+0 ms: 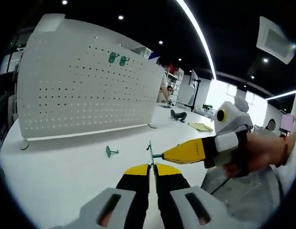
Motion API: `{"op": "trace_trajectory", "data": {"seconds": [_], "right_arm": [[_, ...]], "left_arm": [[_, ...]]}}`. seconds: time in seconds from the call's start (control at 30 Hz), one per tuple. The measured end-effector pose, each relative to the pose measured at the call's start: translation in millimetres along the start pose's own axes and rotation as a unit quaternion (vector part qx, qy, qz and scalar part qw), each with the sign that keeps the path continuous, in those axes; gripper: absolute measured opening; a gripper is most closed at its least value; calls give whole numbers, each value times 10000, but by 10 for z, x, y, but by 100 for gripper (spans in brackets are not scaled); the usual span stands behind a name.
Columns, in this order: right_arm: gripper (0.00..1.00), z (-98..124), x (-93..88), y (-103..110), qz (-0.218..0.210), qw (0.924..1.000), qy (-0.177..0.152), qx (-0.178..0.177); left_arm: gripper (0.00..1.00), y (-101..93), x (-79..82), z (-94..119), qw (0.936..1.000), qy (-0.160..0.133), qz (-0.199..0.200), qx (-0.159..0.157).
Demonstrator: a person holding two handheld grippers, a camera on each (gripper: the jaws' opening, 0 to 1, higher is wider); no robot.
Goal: Insert the hook assembly into the mounting plate slot until the hook locks in place.
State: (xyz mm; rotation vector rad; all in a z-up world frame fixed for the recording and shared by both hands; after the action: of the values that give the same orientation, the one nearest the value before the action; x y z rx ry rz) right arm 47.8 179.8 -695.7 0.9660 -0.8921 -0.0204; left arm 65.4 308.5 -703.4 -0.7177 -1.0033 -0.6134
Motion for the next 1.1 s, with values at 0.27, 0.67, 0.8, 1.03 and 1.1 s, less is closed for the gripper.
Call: {"op": "trace_trajectory", "data": {"seconds": [0.27,0.67,0.8,1.03,1.1], "right_arm": [[1,3,17,19,-166,9998,128,-30],[1,-2,55,66,68,9999,139,-51],[1,15,110,67,276,9993,137,-206],[1,-15,151,96,562,9979,95,-313],[1,-23,166,103,725,9966,133,-379]], "left_arm": [[5,1,10,8,9998,34,-170,-11],[11,-11,65,42,9996,-50,-279,13],[17,-25,79,56,9994,-65,-342,-24],[20,25,112,160,9993,-127,-314,184],[21,40,111,192,9992,-129,-301,212]]}}
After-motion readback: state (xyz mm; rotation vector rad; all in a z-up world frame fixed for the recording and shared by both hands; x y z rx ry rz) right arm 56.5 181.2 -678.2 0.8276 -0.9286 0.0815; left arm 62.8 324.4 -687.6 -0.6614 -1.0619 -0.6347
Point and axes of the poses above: the point that each gripper's makers call its tool centre point, and the gripper's own axes: z roughly backward along the fingers, y roughly to its left, x roughly out of its top, the point moved 8 cm from there along z, roughly backward along the fingers, and after that the axes turned 6 degrees about y, right-handed, at the moved point
